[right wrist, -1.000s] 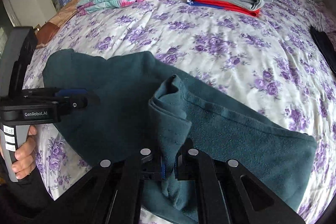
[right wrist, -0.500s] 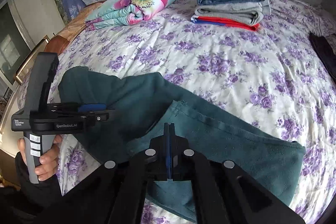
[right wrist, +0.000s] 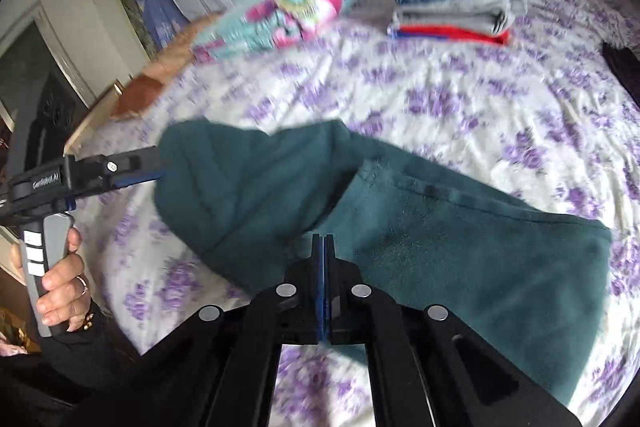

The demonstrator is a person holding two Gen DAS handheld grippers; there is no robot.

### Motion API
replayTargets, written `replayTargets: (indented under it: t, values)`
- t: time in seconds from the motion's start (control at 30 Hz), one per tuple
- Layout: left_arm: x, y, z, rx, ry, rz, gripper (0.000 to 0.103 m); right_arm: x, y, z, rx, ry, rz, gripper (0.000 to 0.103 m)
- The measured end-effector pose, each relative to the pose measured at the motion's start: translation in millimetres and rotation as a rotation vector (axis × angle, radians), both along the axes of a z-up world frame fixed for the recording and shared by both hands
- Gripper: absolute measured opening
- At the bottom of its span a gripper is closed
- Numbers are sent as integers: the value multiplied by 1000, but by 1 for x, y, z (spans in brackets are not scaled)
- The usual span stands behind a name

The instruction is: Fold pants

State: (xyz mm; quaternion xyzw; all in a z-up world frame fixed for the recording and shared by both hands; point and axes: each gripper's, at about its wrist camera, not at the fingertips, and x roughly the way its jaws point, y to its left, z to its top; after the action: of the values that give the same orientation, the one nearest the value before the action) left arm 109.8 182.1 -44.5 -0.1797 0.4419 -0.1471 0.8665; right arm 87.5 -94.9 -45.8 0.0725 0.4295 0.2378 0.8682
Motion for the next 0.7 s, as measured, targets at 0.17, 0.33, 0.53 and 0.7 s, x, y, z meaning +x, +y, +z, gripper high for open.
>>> replayTargets:
  t: [0.17,0.33,0.53,0.7]
  values:
    - [-27,69,-7,-78,101,228,86,-34,-23,10,75,-46,-28,4]
    - [-21,83,-56,-226,240,238,86,-49,-31,-2,135,2,-1,4]
    - [13,69,-64,-245,221,254,95,-61,-42,-5,164,-2,-22,4]
    - [48,73,-66,-178,192,269,31,-66,-50,-9,169,5,-55,4]
